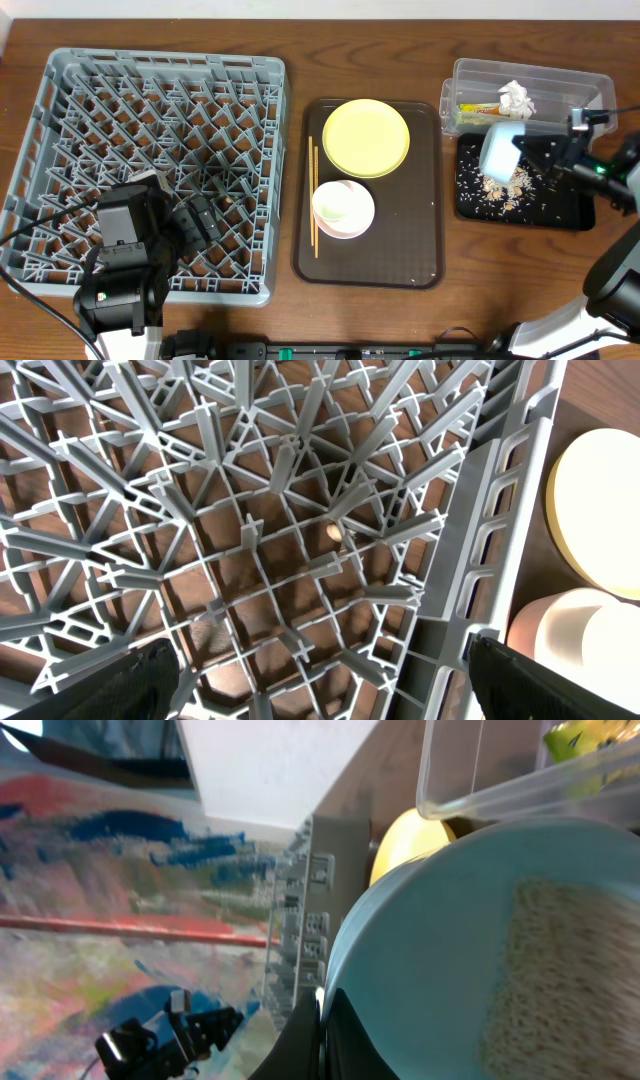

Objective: Sort waste into correct bins and load items into the dishwasher
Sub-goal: 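Lift the blue bowl and move it over the black tray, then tilt the blue bowl to pour the rice onto the black tray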

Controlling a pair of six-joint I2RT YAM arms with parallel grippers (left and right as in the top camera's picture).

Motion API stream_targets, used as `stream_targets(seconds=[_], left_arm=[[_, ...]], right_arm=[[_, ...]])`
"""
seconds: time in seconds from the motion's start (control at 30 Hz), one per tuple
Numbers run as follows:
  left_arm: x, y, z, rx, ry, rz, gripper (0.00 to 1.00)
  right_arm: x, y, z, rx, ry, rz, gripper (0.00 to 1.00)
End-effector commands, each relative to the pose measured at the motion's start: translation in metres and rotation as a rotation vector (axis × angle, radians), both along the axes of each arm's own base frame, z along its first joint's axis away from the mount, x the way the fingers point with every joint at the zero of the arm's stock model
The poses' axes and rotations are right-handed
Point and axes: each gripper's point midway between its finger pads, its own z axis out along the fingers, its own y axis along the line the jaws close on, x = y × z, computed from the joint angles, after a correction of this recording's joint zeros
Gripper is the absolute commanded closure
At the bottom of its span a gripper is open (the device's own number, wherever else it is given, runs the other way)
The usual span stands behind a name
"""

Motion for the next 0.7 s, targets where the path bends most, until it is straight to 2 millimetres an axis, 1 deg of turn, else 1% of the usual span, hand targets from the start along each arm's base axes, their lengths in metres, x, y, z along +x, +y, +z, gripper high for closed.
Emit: stream_targets(seconds=[0.0,0.27,0.43,0.67], left_arm=[[0.000,-0.001,0.001,0.001,-0.002,-0.003,0.05],[0.000,-0.001,0.001,0.001,-0.001,-0.003,0.05],[0.000,-0.001,0.001,0.001,-0.001,-0.003,0.05],[0.000,-0.001,0.001,0.001,-0.001,-0.003,0.05]], right_arm=[[0.000,-0.014,0.014,0.075,-0.054,-0.044,0.99],[-0.005,-0.042,0.015,0.077,-0.064,-0.123,0.99],[-0.008,-0.057,0.015,0.074,-0.066,-0.163,0.99],[-0.016,-0.082,0.015,0.075,-0.064,-0.236,0.99]])
